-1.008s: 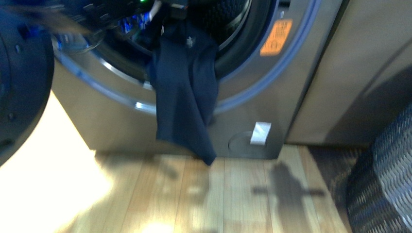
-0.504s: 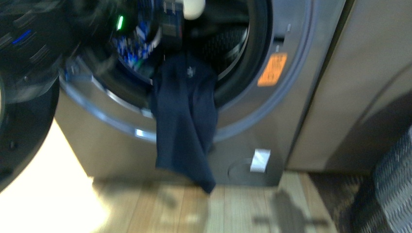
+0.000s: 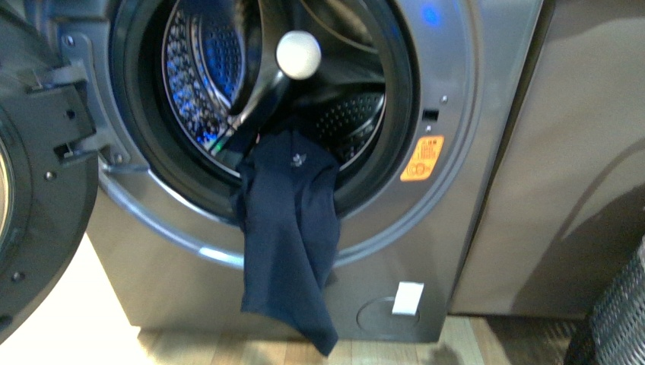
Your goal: Put clothes into washing machine
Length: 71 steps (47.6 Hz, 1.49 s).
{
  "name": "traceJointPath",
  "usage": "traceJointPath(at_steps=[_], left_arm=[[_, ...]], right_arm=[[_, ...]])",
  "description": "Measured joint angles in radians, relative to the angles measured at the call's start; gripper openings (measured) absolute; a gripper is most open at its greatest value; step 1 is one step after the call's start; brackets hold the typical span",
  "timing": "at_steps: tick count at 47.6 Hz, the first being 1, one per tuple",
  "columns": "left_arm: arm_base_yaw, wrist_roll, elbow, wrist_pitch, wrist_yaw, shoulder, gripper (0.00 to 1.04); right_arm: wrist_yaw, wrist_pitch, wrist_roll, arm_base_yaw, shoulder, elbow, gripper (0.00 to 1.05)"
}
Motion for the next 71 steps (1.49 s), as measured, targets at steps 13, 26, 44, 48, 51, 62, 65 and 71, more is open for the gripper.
traceJointPath(at_steps=[13, 26, 44, 48, 51, 62, 65, 71], left_arm=[[-0.006, -0.092, -0.057, -0.311, -0.268, -0.257, 0.79], [0.088, -0.122, -0.304, -0.271, -0.241, -0.388, 0.35], [0.24, -0.134, -0.527, -0.238, -0.072, -0.591, 0.04], [0.273, -0.134, -0.563, -0.249, -0.064, -0.636, 0.04], [0.275, -0.134, -0.581, -0.259, -0.062, -0.663, 0.04], [0.275, -0.134, -0.623, -0.301, -0.058, -0.748, 0.04], [0.275, -0.134, -0.631, -0.313, -0.058, -0.769, 0.04], [0.275, -0.134, -0.647, -0.344, -0.058, -0.816, 0.04]], right_arm=[[-0.001, 0.0, 0.0, 0.0, 0.0, 0.0, 0.02], [0.0, 0.0, 0.0, 0.0, 0.0, 0.0, 0.02], [0.0, 0.0, 0.0, 0.0, 0.0, 0.0, 0.02], [0.0, 0.0, 0.0, 0.0, 0.0, 0.0, 0.02], [-0.001, 0.0, 0.0, 0.0, 0.0, 0.0, 0.02], [0.0, 0.0, 0.0, 0.0, 0.0, 0.0, 0.02], [0.0, 0.0, 0.0, 0.0, 0.0, 0.0, 0.02], [0.0, 0.0, 0.0, 0.0, 0.0, 0.0, 0.02]])
